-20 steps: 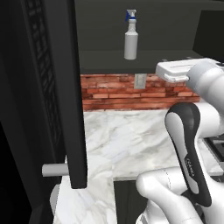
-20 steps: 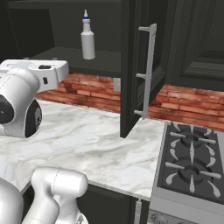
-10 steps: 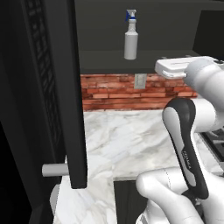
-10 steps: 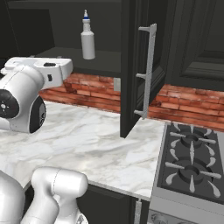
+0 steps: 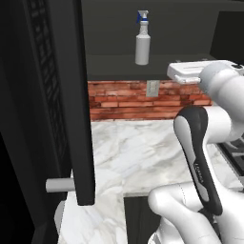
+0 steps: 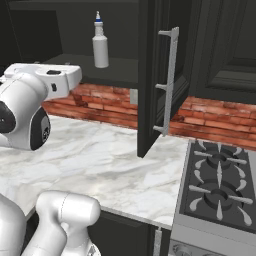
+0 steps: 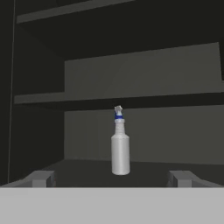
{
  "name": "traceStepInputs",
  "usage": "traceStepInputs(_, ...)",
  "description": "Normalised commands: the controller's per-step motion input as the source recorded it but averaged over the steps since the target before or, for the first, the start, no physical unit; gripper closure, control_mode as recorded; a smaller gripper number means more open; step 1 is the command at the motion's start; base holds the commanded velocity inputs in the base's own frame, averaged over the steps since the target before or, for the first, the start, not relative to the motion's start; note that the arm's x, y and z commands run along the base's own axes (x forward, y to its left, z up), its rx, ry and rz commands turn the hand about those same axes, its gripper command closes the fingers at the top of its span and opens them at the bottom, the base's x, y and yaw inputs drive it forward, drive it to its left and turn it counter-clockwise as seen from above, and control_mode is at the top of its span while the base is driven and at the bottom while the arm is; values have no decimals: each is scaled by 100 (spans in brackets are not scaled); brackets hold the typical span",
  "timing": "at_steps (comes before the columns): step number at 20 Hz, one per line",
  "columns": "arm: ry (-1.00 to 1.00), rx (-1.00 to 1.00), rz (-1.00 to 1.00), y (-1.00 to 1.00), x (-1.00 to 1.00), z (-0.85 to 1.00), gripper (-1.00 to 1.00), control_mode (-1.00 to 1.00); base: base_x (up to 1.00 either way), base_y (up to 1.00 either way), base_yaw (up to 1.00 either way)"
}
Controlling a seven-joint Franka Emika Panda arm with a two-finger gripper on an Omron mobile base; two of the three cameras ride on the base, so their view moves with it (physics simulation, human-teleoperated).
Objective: Move the cutting board and knife to the sink. Then move spray from the cabinet to the counter.
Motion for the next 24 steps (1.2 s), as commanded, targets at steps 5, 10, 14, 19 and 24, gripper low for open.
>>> traceStepInputs(5,1,0,0,0,3,10,-100,-100,0,0,0)
traceStepInputs(10,7,0,0,0,13,10,-100,-100,0,0,0)
traceStepInputs(14,15,0,0,0,22,17,-100,-100,0,0,0)
traceStepInputs(19,10,0,0,0,15,13,-100,-100,0,0,0)
traceStepInputs(24,0,0,0,0,5,1,-100,-100,0,0,0)
